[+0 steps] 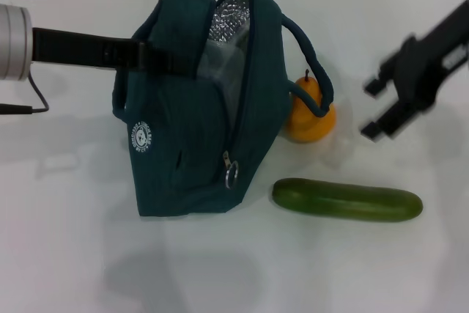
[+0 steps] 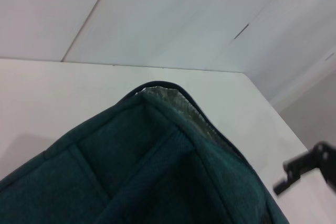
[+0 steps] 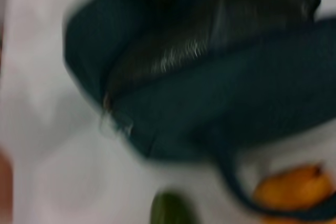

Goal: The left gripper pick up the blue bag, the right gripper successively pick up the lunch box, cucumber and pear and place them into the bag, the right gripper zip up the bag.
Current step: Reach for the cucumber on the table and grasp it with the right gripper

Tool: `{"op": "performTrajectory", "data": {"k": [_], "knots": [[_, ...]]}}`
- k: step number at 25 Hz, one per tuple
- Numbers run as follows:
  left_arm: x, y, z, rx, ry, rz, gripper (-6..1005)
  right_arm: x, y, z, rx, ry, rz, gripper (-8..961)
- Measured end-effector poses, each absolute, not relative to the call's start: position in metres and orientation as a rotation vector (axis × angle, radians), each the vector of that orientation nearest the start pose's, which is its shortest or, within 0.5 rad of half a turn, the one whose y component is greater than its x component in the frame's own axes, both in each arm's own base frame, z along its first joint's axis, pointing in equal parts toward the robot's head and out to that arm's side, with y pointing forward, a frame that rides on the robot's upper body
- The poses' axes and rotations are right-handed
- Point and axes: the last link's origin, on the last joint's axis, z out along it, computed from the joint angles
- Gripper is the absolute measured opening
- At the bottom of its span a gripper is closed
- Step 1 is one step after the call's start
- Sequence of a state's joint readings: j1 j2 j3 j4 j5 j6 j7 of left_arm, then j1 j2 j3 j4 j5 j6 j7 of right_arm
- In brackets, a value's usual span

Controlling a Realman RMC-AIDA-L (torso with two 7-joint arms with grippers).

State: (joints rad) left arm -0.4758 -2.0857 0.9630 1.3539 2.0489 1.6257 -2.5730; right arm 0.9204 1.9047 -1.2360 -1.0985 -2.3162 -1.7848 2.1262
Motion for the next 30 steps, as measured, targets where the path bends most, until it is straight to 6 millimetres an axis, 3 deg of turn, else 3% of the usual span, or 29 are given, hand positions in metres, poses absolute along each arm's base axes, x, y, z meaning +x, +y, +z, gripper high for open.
{"op": "performTrajectory", "data": {"k": [4,11,23,30], "knots": [[-0.179,0.345,0.061,-2.539,-1.386,-0.498,41,0.106,0.376,0.023,-3.03,0.312,-0.627,850],[-0.179,0.346,0.059,-2.543,-1.378,-0.502,41,0.094,0.365,0.007,-3.098,0.298,-0.615,866],[-0.18,0.347,0.057,-2.541,-1.393,-0.517,41,0.105,0.366,-0.033,-3.034,0.34,-0.775,860],[-0.178,0.347,0.056,-2.548,-1.406,-0.539,42,0.107,0.365,-0.038,-3.033,0.399,-0.799,853]]}}
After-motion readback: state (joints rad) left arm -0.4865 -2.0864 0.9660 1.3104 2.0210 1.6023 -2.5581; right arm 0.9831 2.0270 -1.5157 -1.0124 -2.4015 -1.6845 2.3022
